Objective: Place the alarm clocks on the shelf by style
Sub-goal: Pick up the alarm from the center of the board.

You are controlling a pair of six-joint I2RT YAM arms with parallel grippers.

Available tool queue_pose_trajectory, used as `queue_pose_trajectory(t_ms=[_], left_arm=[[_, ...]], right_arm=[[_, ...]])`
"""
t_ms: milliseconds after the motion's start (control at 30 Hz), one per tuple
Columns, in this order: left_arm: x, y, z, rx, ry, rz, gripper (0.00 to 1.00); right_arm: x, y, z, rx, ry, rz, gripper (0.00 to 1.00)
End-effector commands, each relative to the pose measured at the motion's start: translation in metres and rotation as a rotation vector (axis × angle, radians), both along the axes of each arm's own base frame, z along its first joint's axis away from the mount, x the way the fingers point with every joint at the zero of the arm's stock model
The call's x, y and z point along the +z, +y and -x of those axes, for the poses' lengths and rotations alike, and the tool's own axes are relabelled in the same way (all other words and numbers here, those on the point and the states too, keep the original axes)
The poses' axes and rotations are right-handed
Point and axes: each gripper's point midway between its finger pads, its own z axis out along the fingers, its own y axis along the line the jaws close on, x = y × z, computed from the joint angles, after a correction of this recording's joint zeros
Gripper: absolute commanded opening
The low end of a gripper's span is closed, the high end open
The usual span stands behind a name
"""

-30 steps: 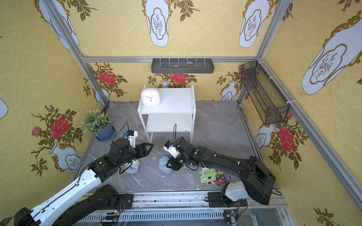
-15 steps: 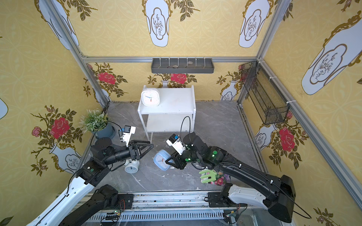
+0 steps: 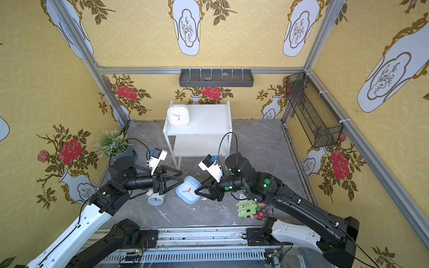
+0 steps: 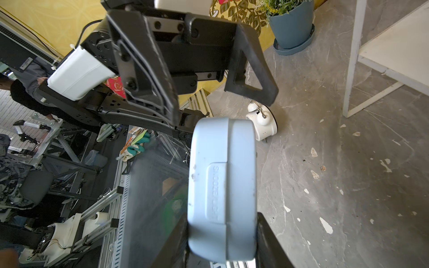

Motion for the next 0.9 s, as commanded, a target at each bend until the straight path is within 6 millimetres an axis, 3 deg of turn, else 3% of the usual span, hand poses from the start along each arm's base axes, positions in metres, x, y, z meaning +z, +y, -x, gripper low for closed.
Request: queue_pose_trajectory(t_ms=[0,400,700,867], left_arm=[[0.003,-0.002,0.010,-0.062,-0.013,0.010,0.87],[0.005,-0.005,0.016,-0.116,-0.008,0.055,0.64],[0.007,-0.004,0.013,-0.086,-0.016,0.085,0.59],[0.011,-0.007,0.011,-0.097,-0.006,0.114,0.45]], right_arm=[[0.010,0.003,0.003,0.029,-0.009,-0.033,0.31],[0.019,0.011,-0.002,0.044,-0.022,-0.055,0.31],[0.023,0.013,-0.010,0.043,-0.029,-0.065,0.31],[0.025,0.013,-0.012,0.038,-0.028,-0.076,0.31]])
